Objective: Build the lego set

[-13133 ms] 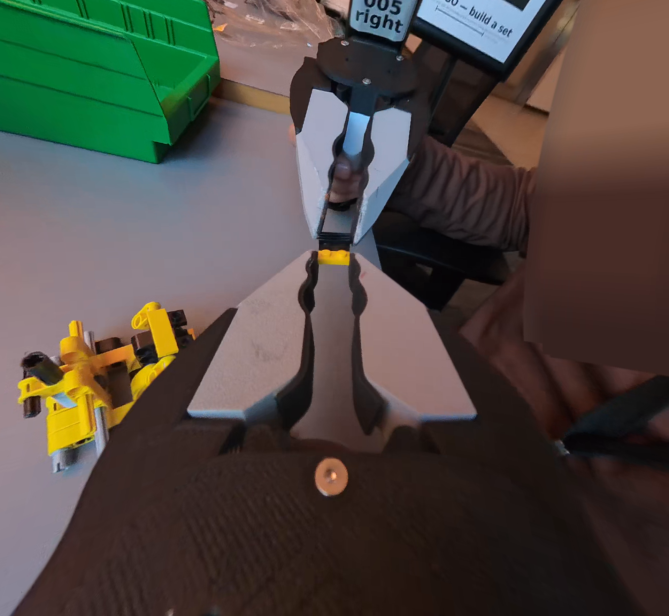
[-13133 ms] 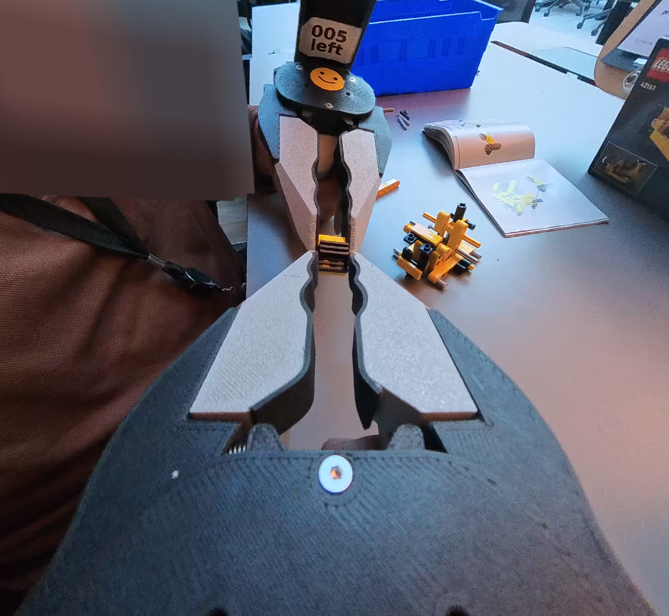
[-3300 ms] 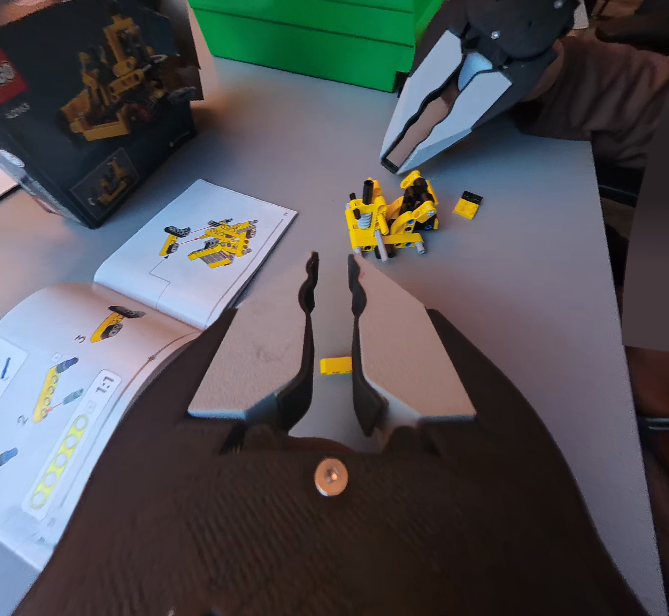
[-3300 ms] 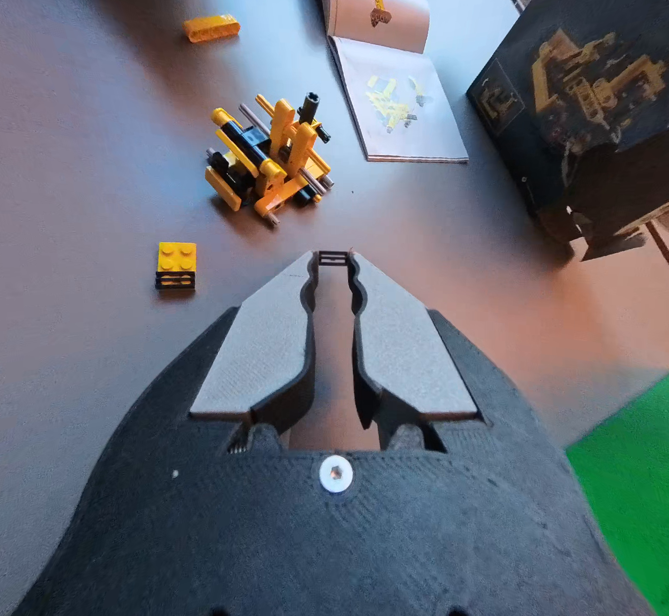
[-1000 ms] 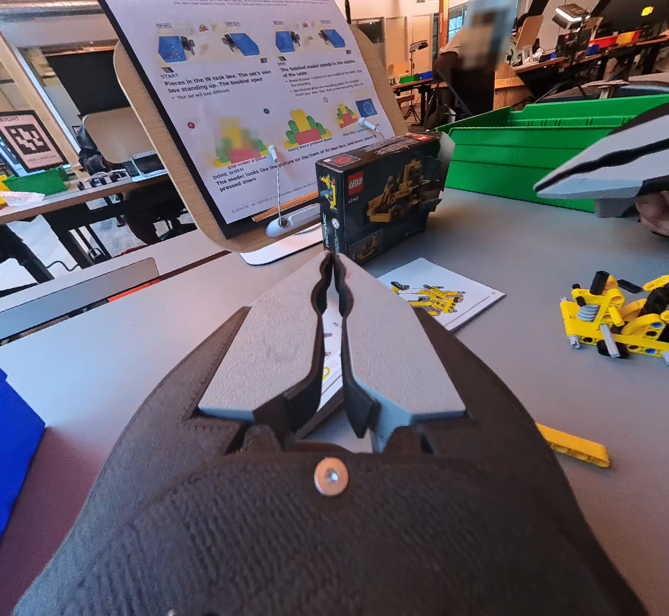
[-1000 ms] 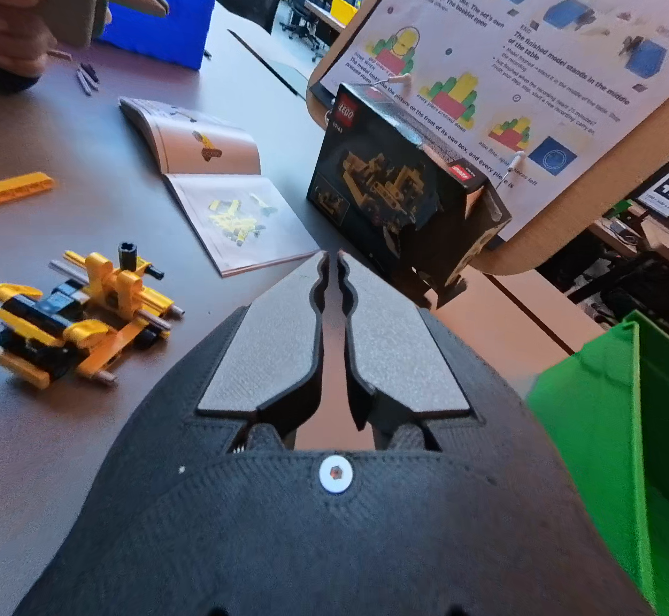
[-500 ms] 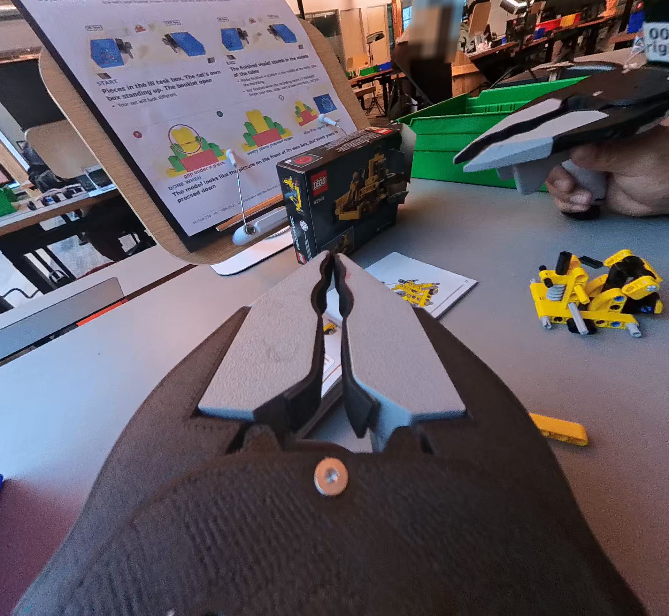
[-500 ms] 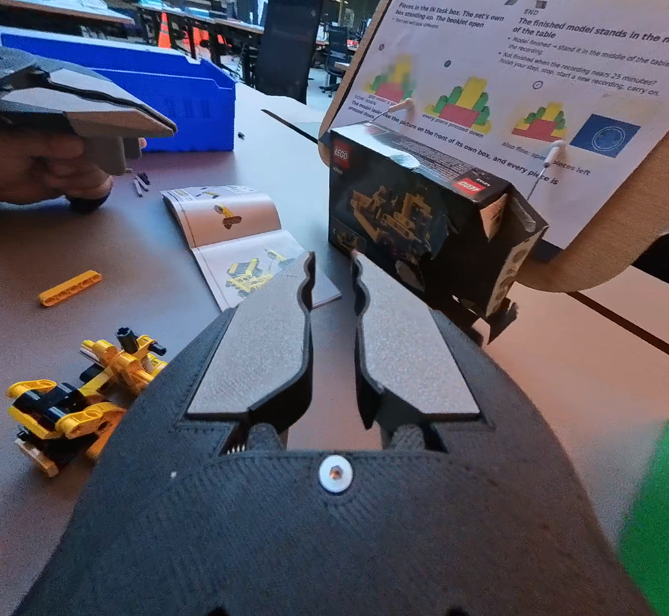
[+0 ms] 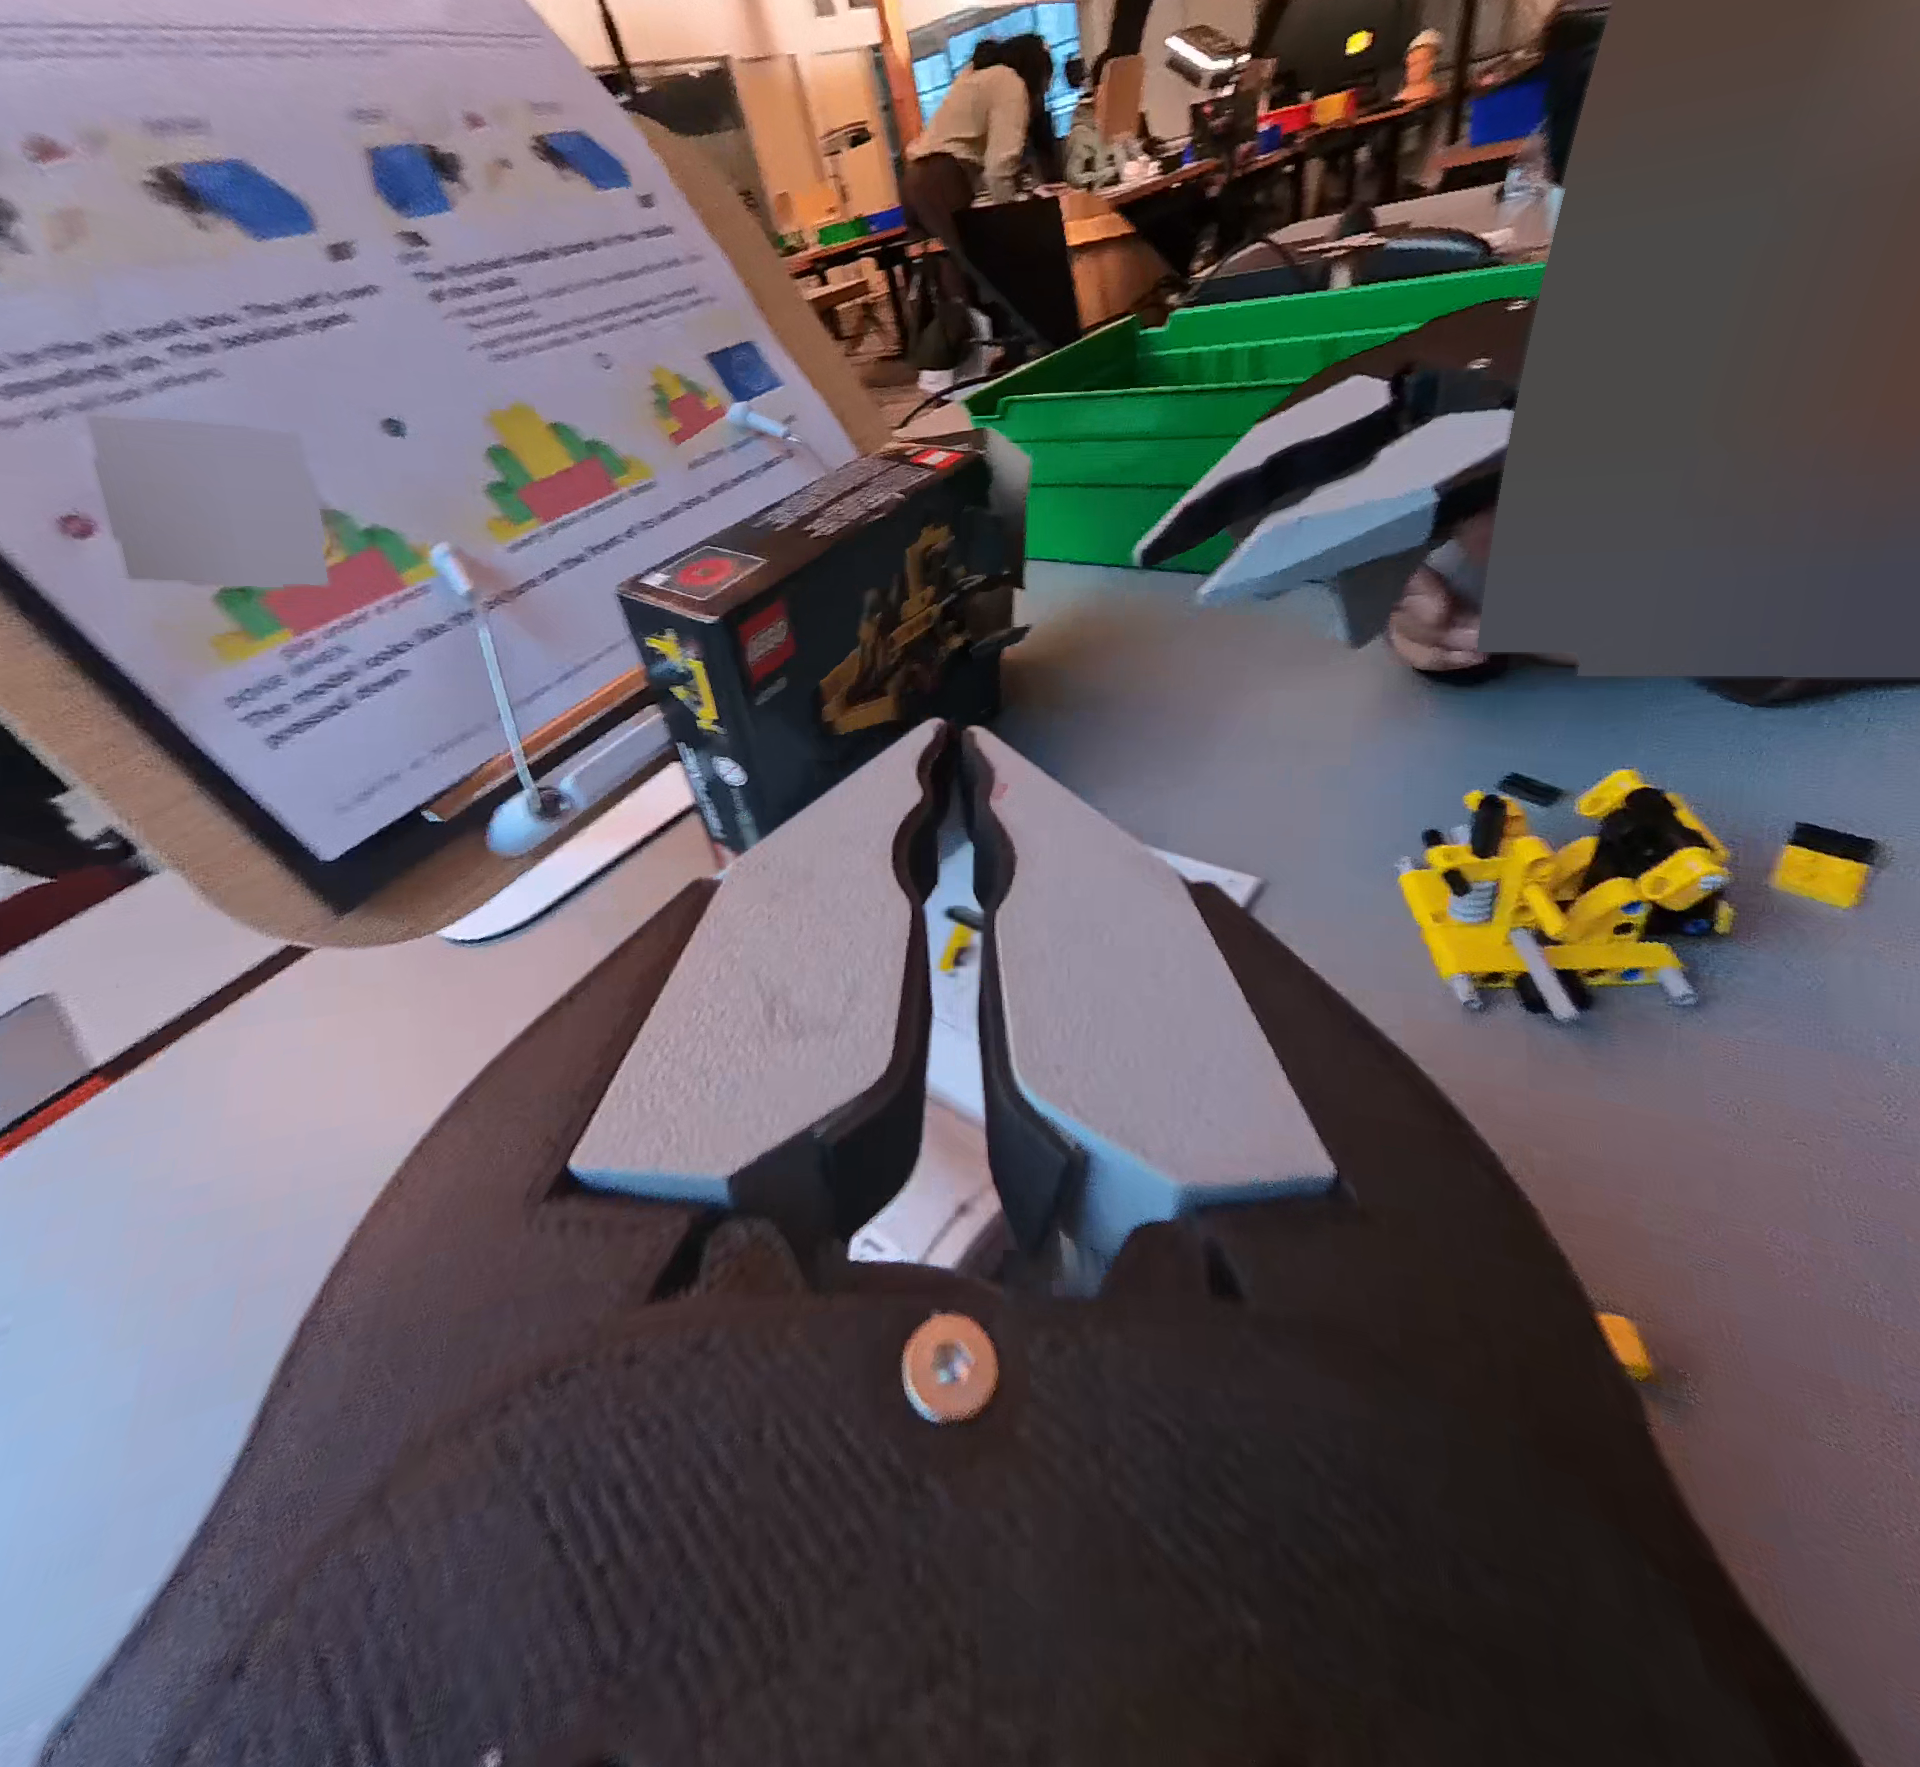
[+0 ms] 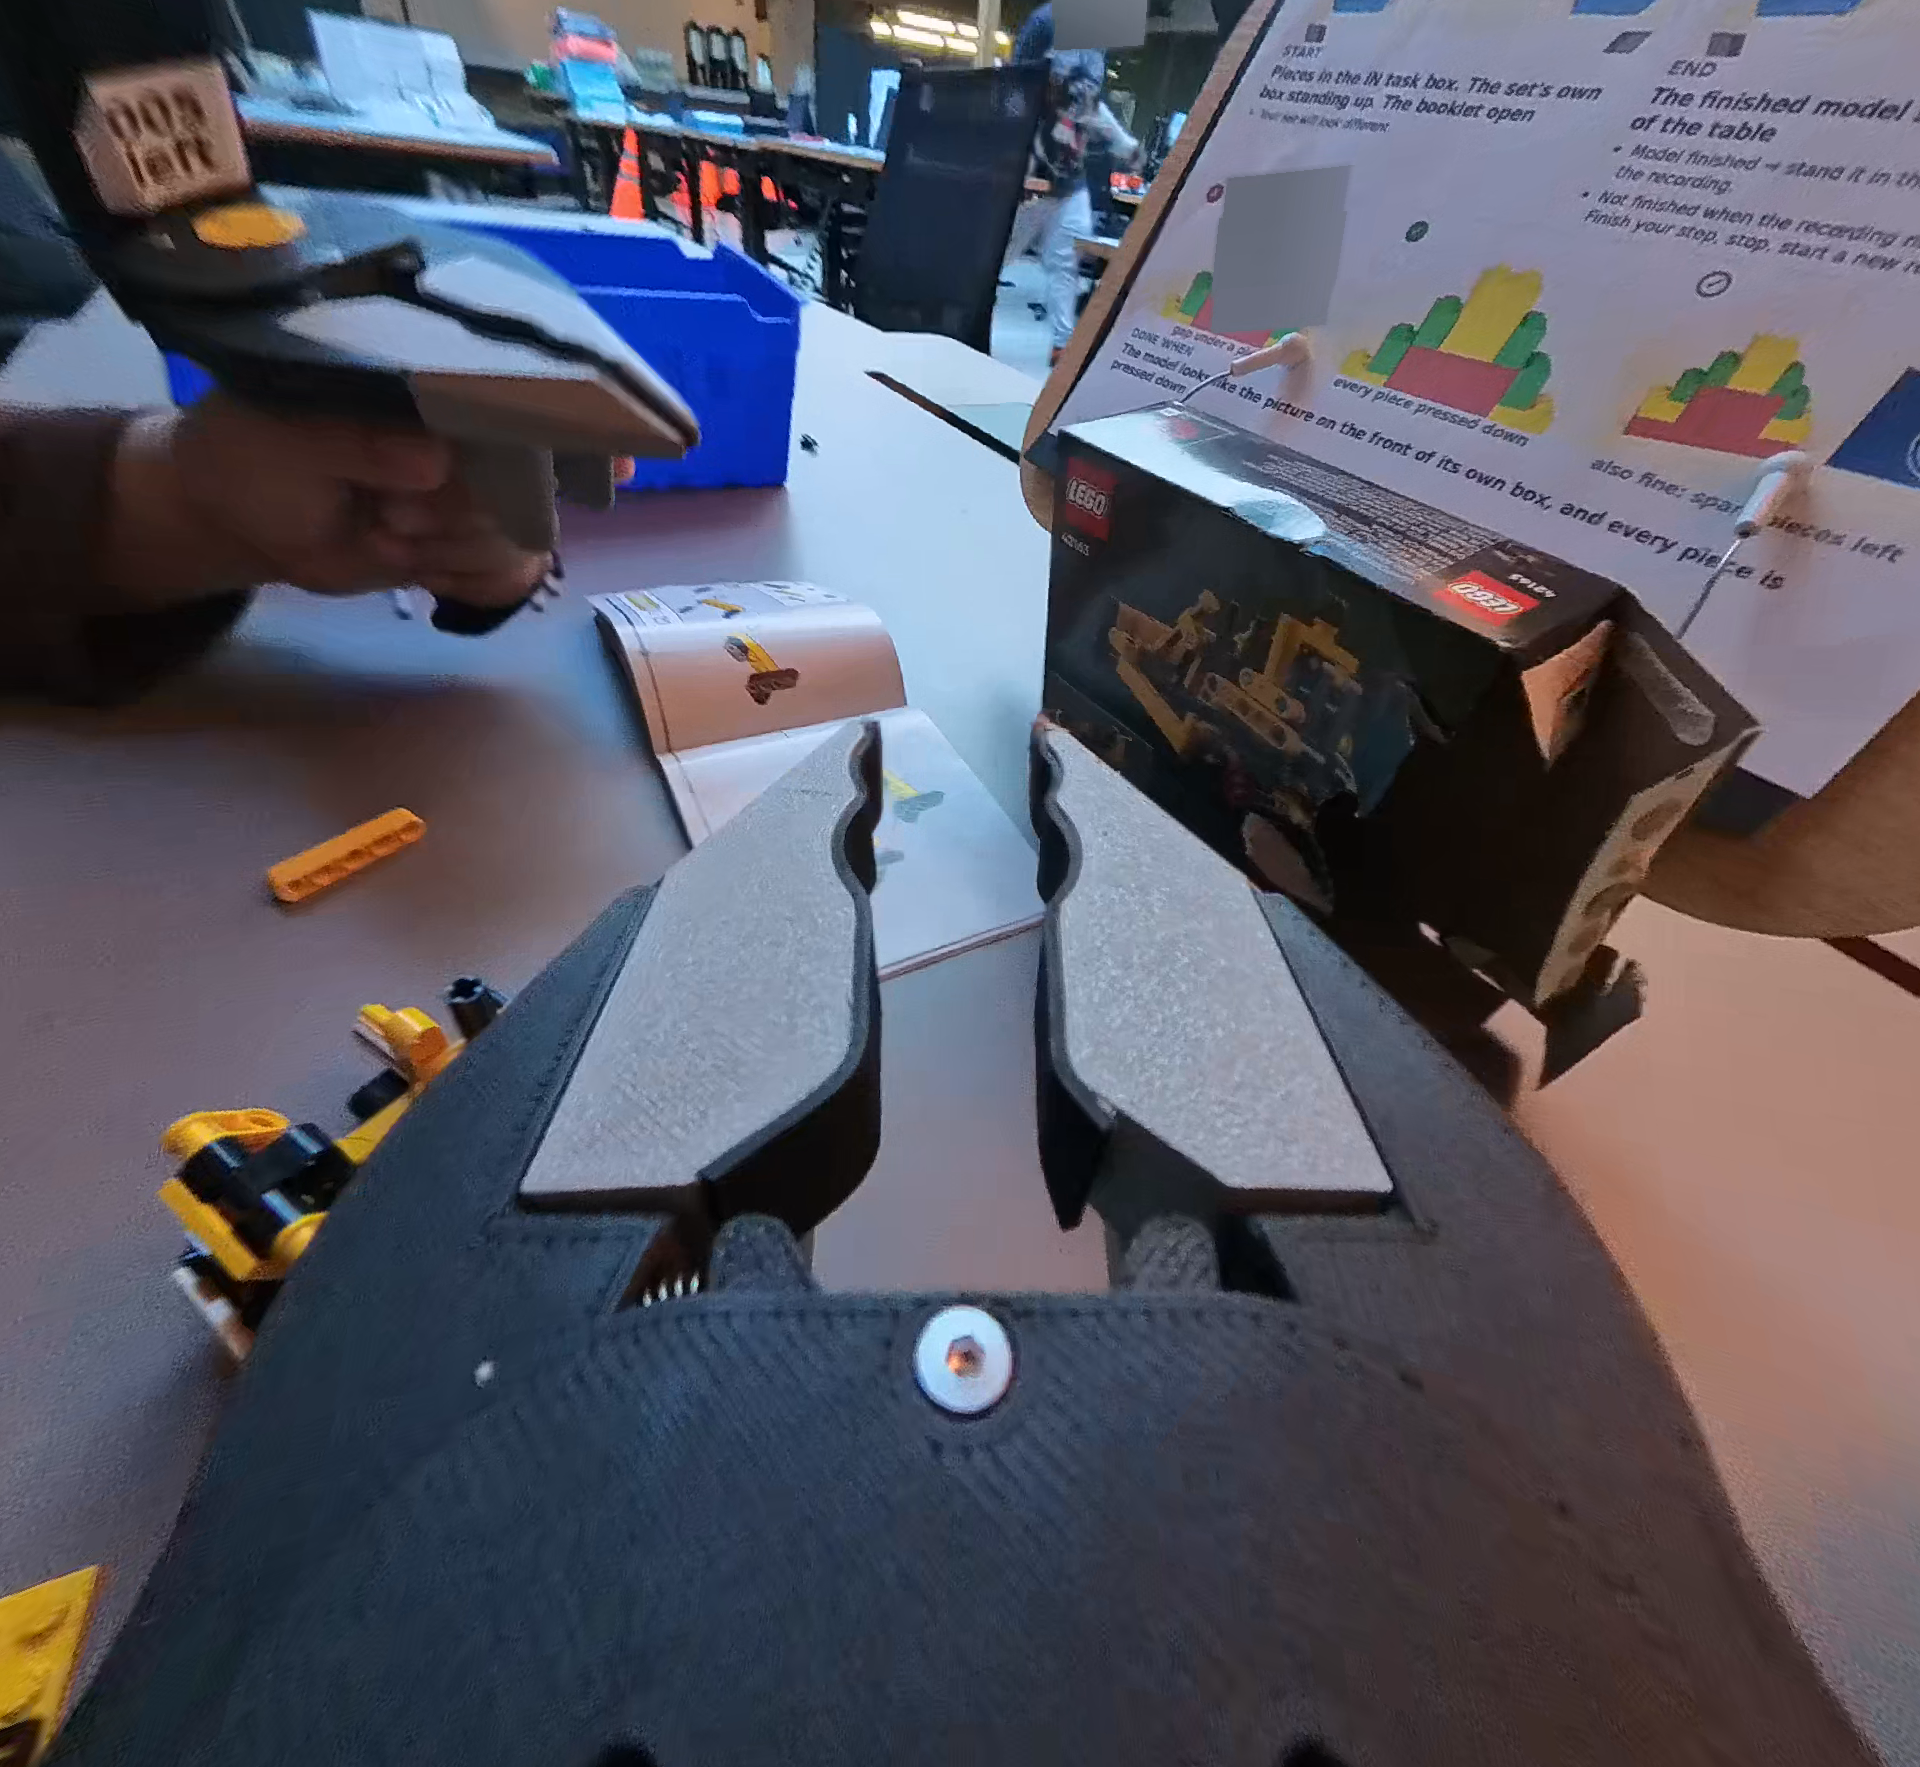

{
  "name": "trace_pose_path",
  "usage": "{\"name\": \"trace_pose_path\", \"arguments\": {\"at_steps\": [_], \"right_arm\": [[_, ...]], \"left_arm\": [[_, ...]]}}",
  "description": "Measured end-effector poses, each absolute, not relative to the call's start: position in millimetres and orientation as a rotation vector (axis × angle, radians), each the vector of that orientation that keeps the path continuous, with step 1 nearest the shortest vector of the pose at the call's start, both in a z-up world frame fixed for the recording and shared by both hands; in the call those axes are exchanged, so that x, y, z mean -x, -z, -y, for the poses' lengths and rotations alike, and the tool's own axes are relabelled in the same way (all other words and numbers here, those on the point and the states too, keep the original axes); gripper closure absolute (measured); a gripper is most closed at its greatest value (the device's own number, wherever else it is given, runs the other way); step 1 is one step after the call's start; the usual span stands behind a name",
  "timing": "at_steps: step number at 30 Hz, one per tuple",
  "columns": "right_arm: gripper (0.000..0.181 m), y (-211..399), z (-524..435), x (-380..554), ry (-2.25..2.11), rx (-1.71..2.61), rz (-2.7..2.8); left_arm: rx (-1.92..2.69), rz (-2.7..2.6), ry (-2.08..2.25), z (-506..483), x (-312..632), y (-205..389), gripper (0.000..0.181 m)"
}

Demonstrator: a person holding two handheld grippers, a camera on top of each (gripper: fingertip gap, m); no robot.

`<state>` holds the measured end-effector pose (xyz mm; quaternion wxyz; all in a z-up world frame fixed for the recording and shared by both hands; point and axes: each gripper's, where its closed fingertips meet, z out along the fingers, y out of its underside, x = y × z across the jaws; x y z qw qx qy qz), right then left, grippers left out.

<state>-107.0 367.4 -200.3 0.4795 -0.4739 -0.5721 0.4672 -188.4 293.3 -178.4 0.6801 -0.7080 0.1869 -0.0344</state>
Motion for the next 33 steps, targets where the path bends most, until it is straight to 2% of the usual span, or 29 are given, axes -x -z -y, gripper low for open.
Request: {"name": "trace_pose_path", "arguments": {"at_steps": [8, 19, 26, 30, 33], "right_arm": [[0.147, 199.3, -363.8, 101.7, -1.258, 1.183, 1.405], [0.135, 209.1, -373.0, 104.0, -1.139, 1.211, 1.441], [0.136, 214.9, -365.0, 103.1, -1.098, 1.225, 1.481], [0.147, 215.1, -343.6, 95.0, -1.195, 1.242, 1.583], [0.149, 209.8, -324.8, 84.5, -1.258, 1.226, 1.666]], "left_arm": [[1.637, -0.481, 0.165, -275.9, 165.1, 200.6, 0.181], [1.691, -0.555, 0.143, -272.0, 151.0, 211.5, 0.181], [1.707, -0.546, 0.087, -275.7, 152.6, 215.6, 0.181], [1.743, -0.542, 0.121, -275.0, 153.0, 219.6, 0.181], [1.772, -0.524, 0.17, -273.1, 153.7, 222.2, 0.181]]}}
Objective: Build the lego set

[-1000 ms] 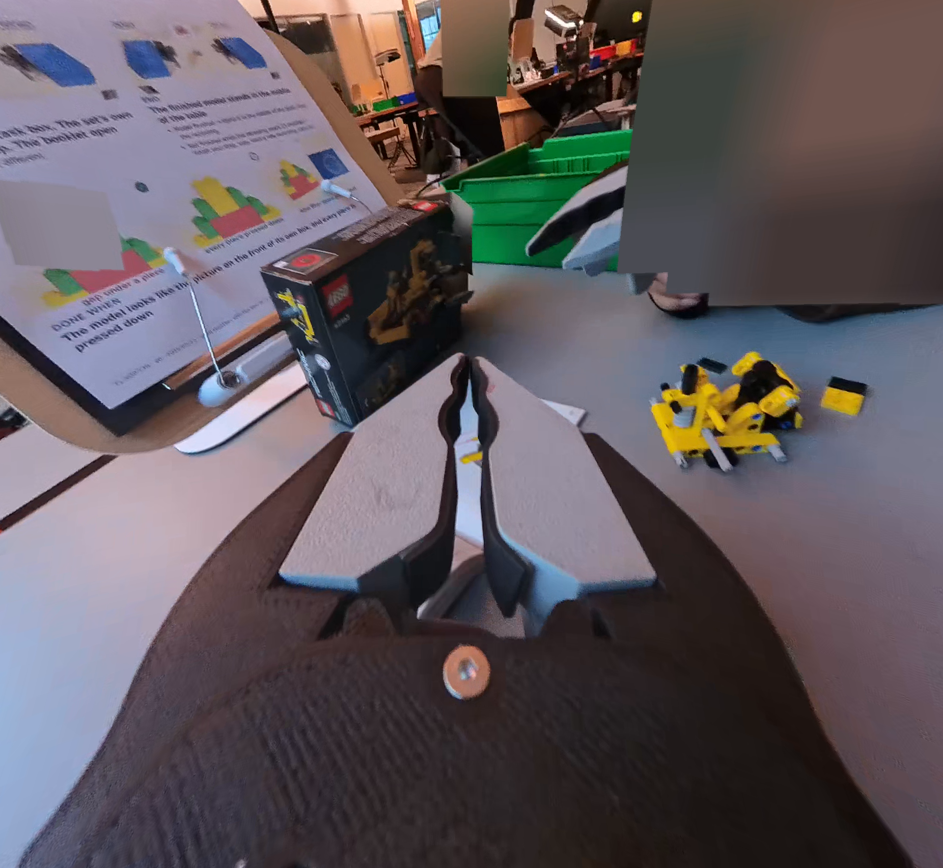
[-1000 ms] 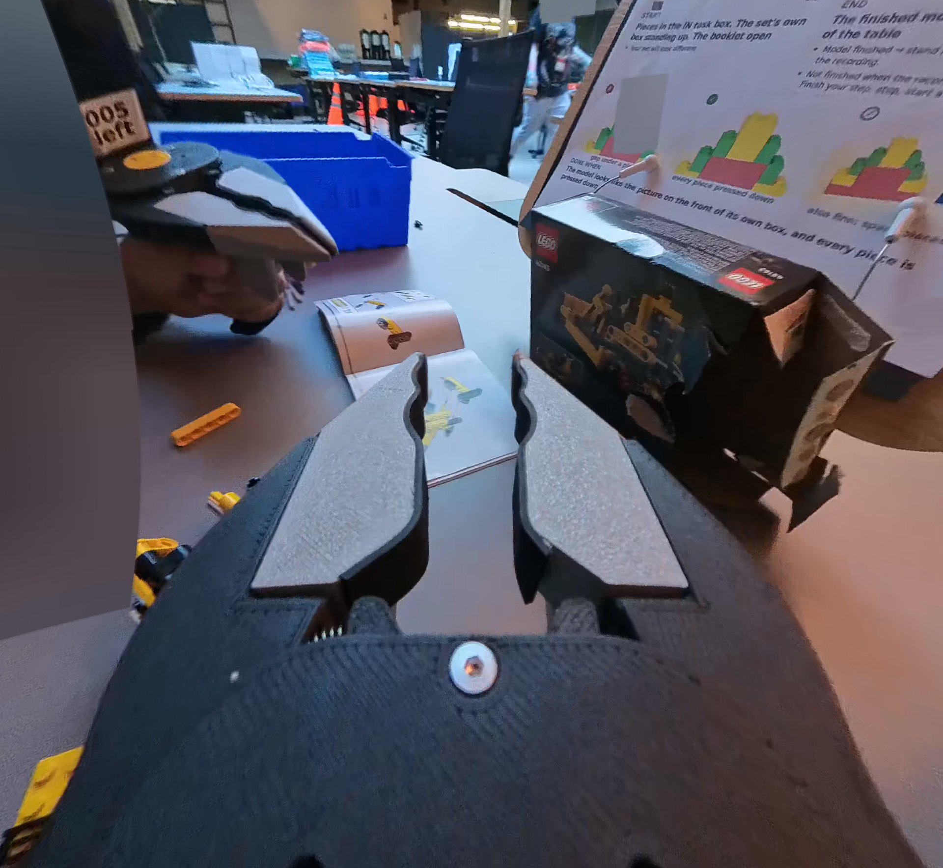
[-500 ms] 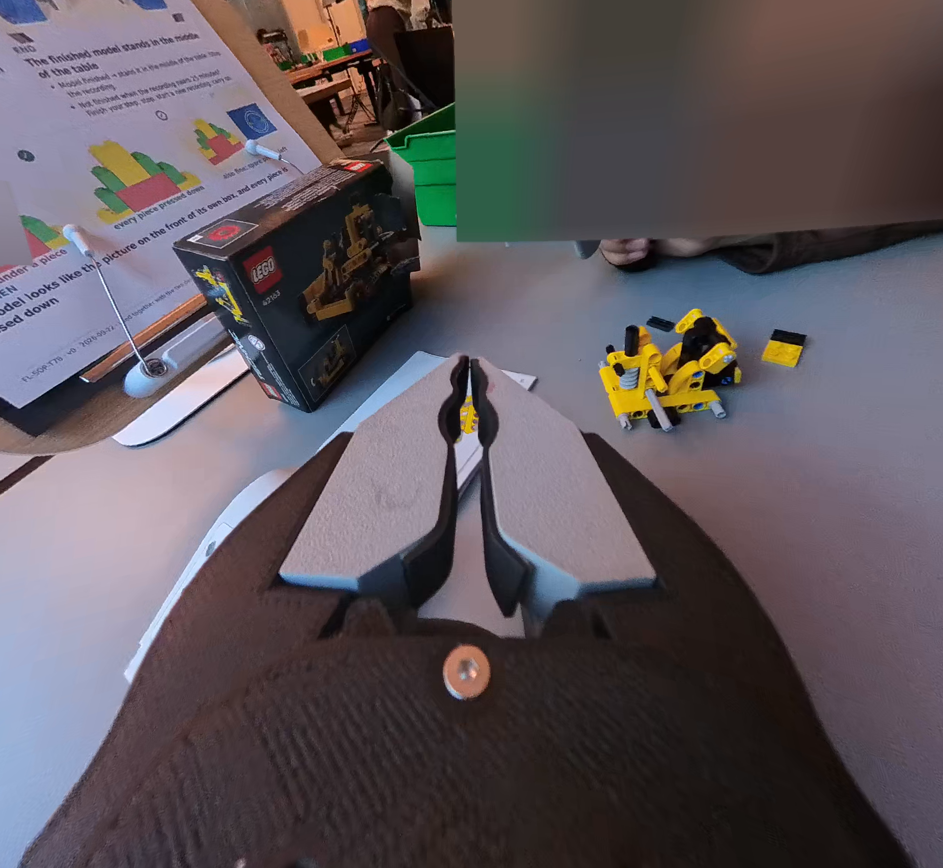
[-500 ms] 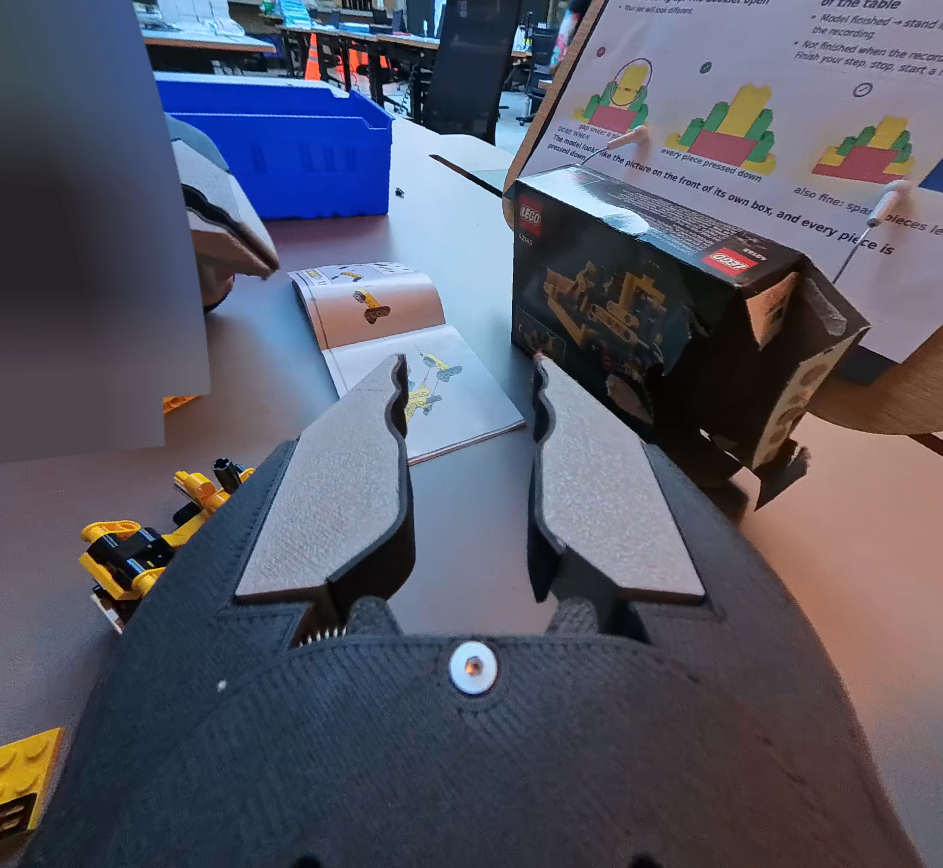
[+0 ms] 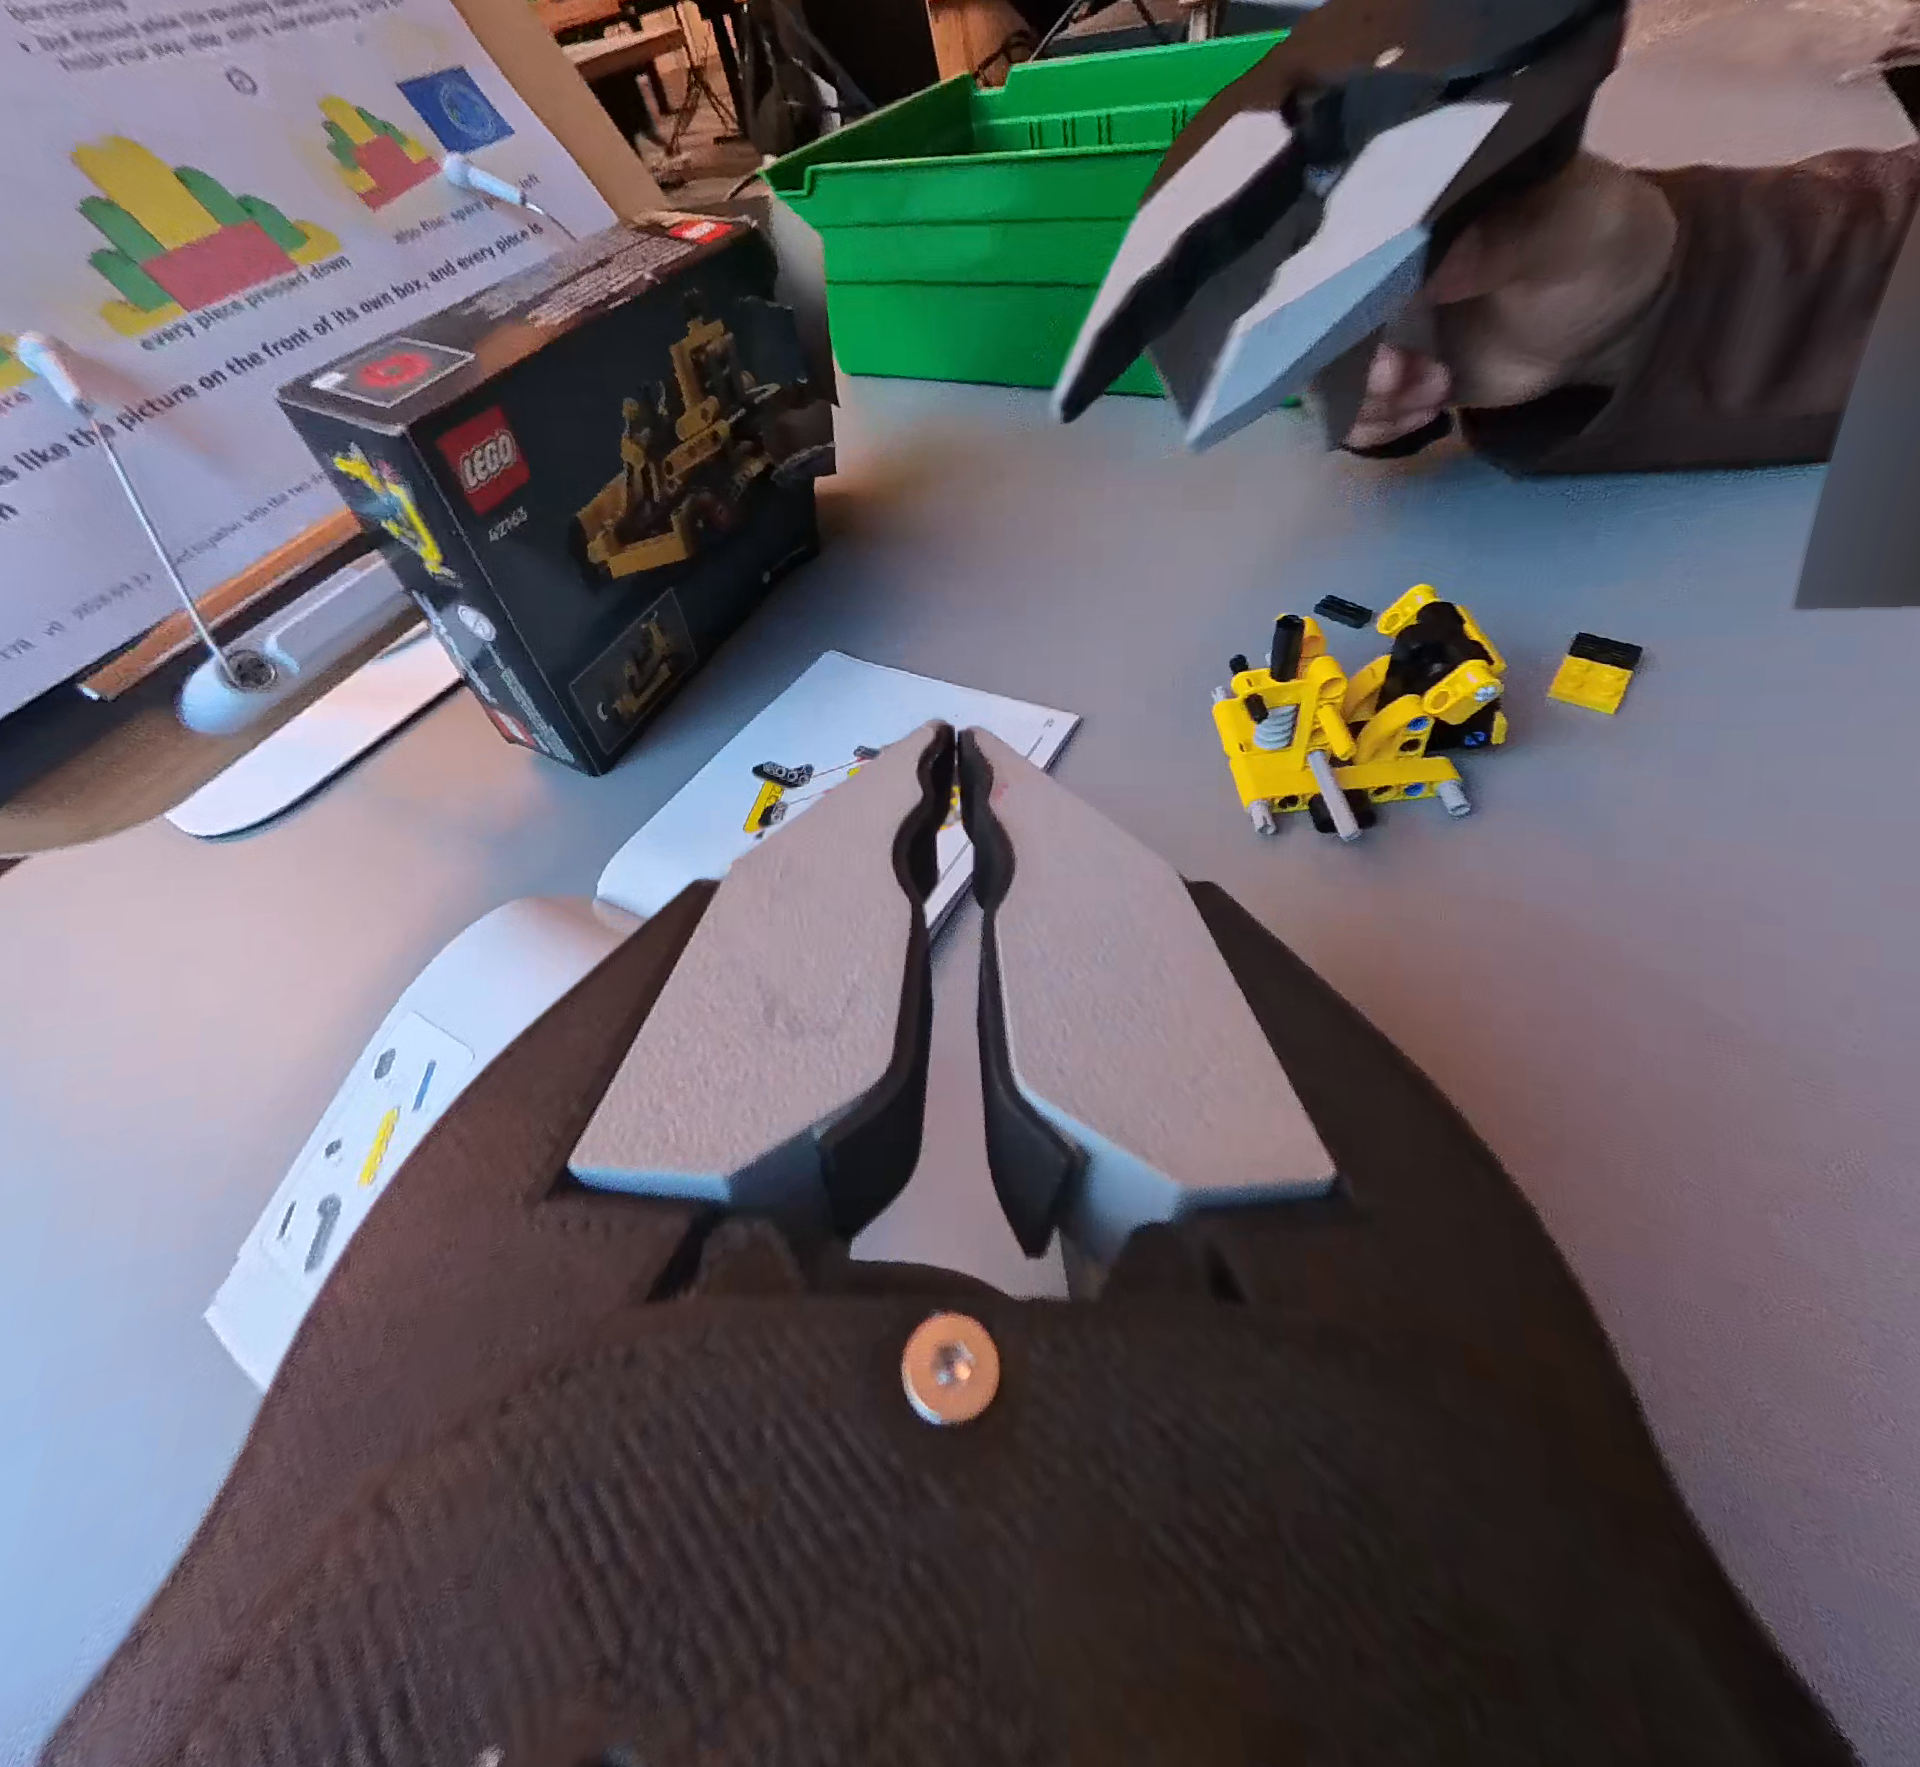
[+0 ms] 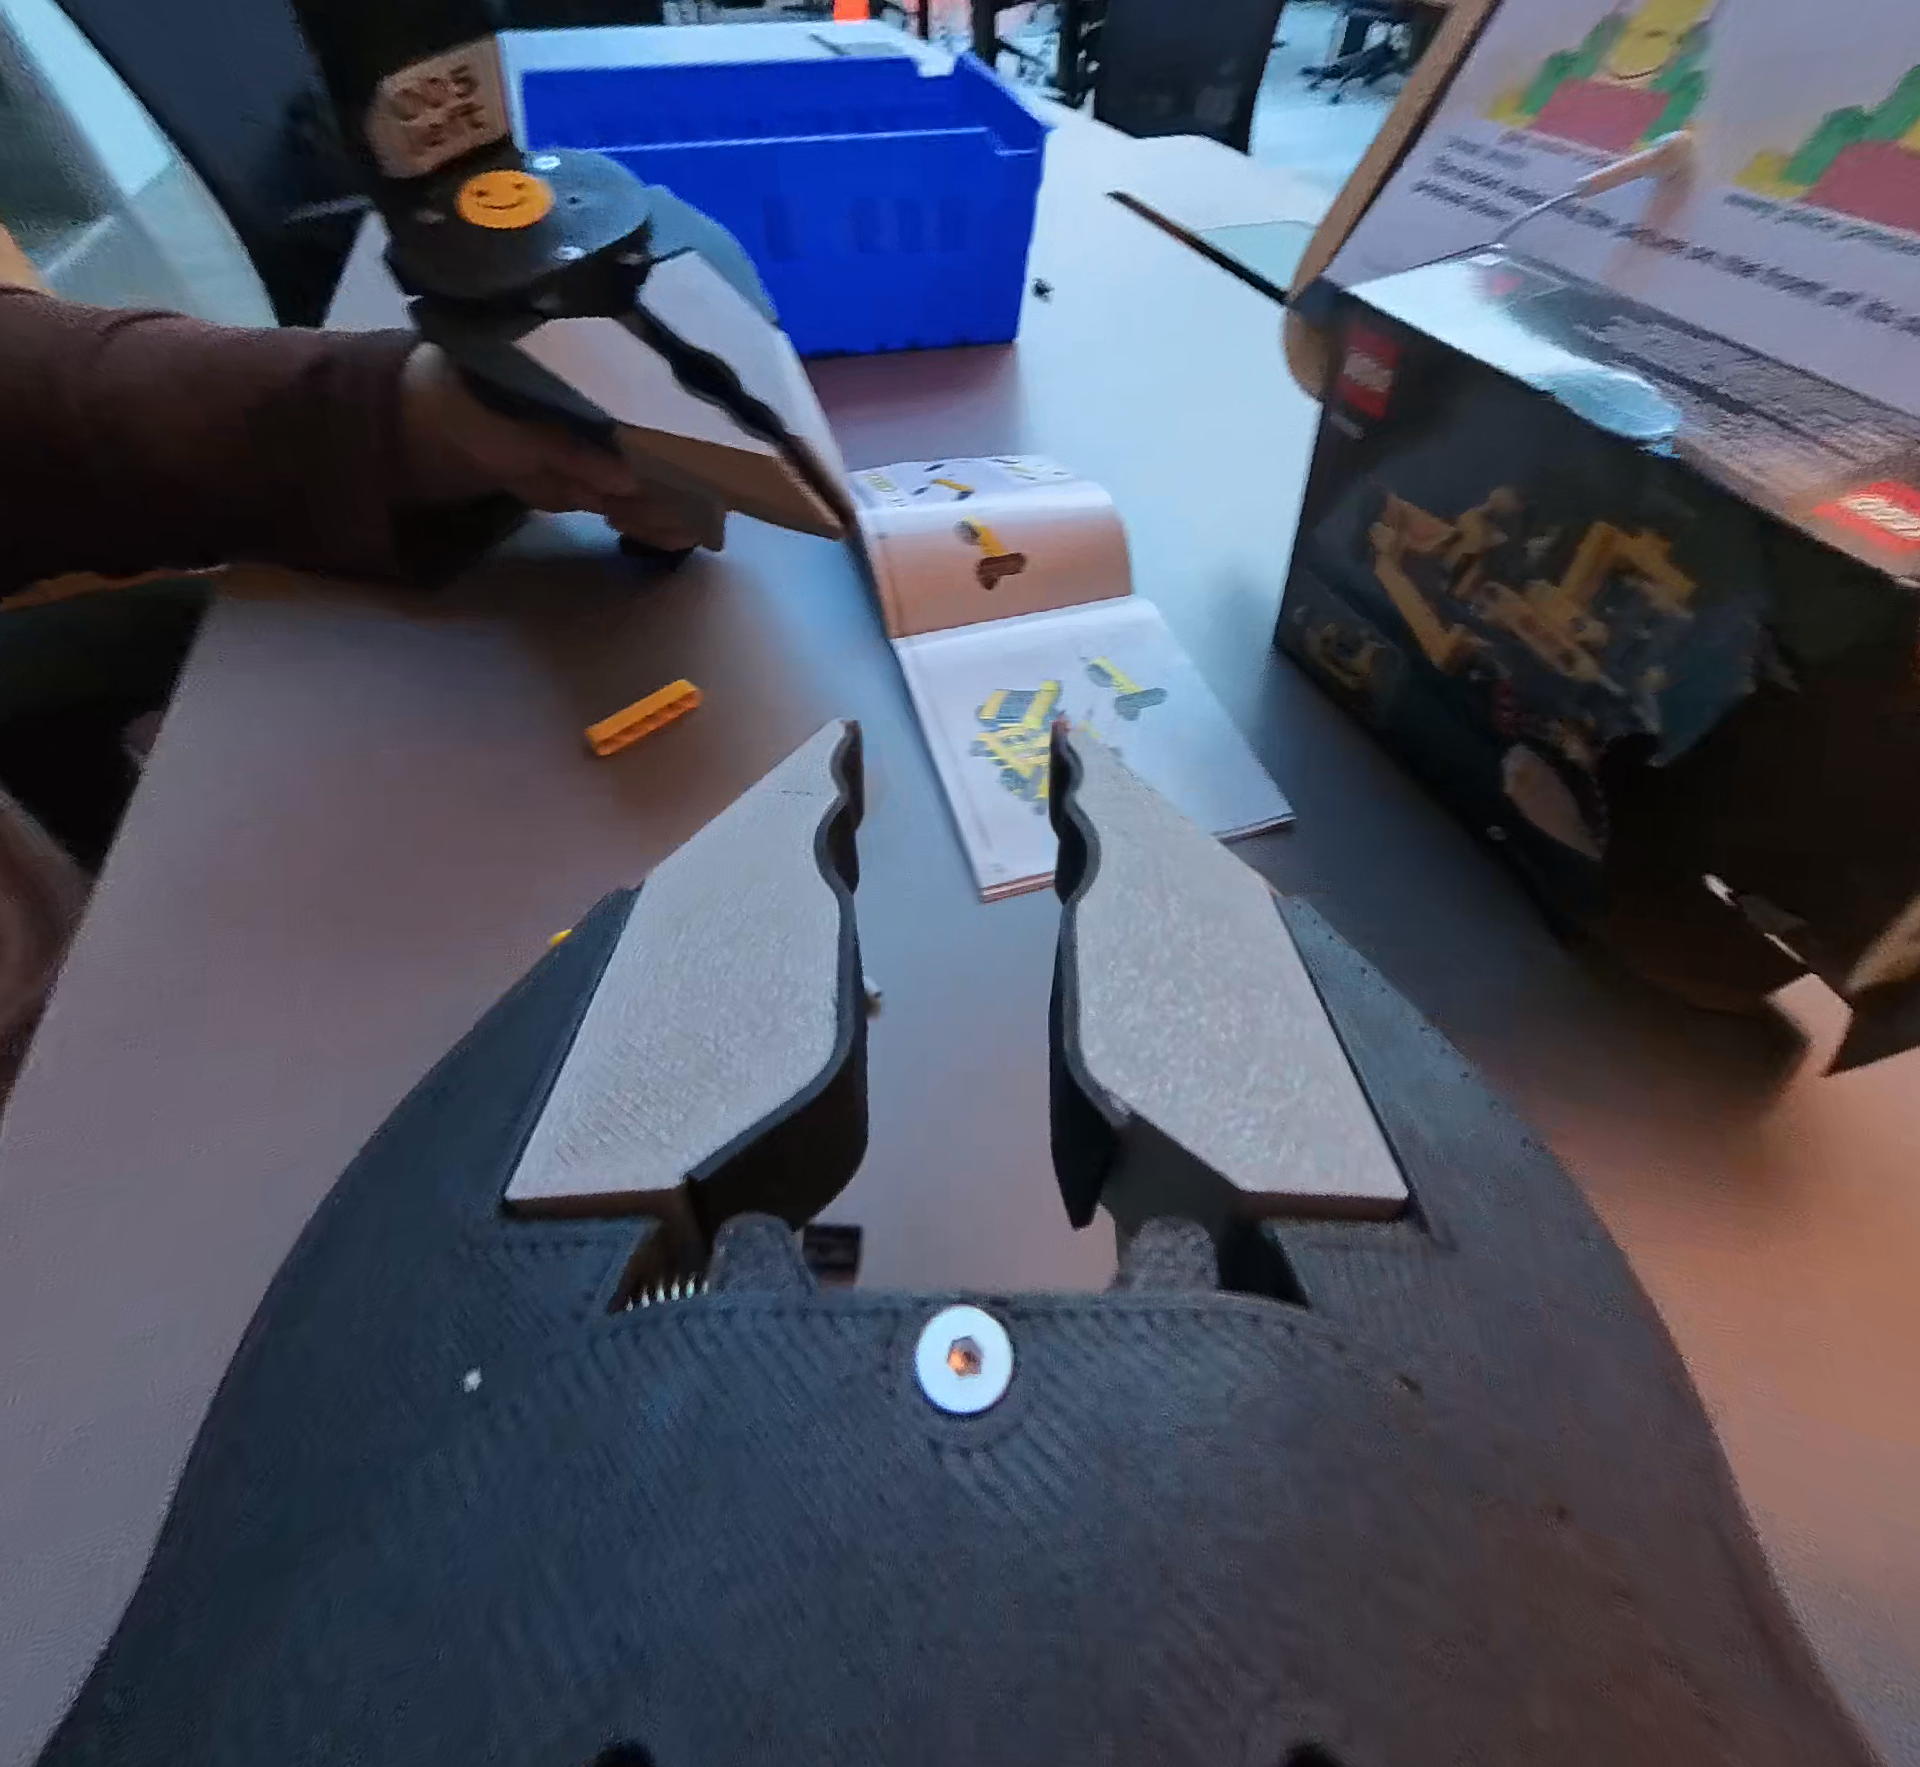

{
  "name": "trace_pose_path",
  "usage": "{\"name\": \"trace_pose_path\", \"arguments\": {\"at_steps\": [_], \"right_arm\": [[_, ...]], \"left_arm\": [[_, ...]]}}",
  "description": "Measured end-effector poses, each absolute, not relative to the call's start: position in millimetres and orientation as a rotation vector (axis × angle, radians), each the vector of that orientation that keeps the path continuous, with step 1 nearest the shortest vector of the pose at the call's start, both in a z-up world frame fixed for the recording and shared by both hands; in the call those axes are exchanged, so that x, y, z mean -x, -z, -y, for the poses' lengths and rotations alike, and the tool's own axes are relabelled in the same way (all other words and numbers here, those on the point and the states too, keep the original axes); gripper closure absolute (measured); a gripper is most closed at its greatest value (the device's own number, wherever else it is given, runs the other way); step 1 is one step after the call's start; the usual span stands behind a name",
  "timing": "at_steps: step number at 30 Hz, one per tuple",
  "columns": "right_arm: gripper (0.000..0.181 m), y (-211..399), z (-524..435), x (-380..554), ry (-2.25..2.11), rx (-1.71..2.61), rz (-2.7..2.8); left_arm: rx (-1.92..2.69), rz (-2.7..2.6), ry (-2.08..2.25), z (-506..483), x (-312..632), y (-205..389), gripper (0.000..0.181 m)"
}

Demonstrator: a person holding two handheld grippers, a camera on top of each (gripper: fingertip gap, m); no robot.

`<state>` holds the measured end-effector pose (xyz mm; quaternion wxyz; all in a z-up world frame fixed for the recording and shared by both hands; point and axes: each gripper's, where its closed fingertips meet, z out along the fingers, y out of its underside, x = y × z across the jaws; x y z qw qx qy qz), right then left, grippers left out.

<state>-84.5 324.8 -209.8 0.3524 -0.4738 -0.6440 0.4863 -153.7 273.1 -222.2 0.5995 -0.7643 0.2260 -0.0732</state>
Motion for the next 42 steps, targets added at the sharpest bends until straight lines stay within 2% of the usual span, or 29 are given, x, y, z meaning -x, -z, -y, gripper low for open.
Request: {"name": "trace_pose_path", "arguments": {"at_steps": [12, 16, 21, 27, 30, 32, 37, 42], "right_arm": [[0.153, 220.1, -321.8, 78.5, -1.165, 1.215, 1.725], [0.15, 218.3, -313.9, 70.4, -1.239, 1.244, 1.791], [0.135, 218.1, -287.5, 56.0, -1.29, 1.266, 1.939], [0.157, 241.7, -275.5, 39.6, -1.189, 1.227, 2.145], [0.157, 242.7, -275.7, 36.5, -1.302, 1.324, 2.144], [0.162, 245.5, -279.8, 37.0, -1.358, 1.405, 2.124], [0.163, 259.8, -281.6, 31.8, -1.49, 1.609, 2.137], [0.163, 260.8, -274.1, 29.7, -1.692, 1.726, 2.122]], "left_arm": [[1.846, -0.296, -0.013, -258.9, 253.3, 207.1, 0.181], [1.956, -0.305, 0.004, -251.1, 264.4, 224.6, 0.171], [1.927, -0.421, 0.101, -253.4, 229.2, 225.5, 0.168], [1.871, -0.615, 0.406, -251.5, 132.4, 222.6, 0.168], [1.89, -0.713, 0.618, -237.7, 81.7, 226.2, 0.173], [1.992, -0.735, 0.794, -228.0, 56.2, 239.6, 0.169], [2.103, -0.746, 0.79, -231.6, 40.5, 266.4, 0.165], [2.104, -0.688, 0.856, -238.0, 32.5, 263.5, 0.165]]}}
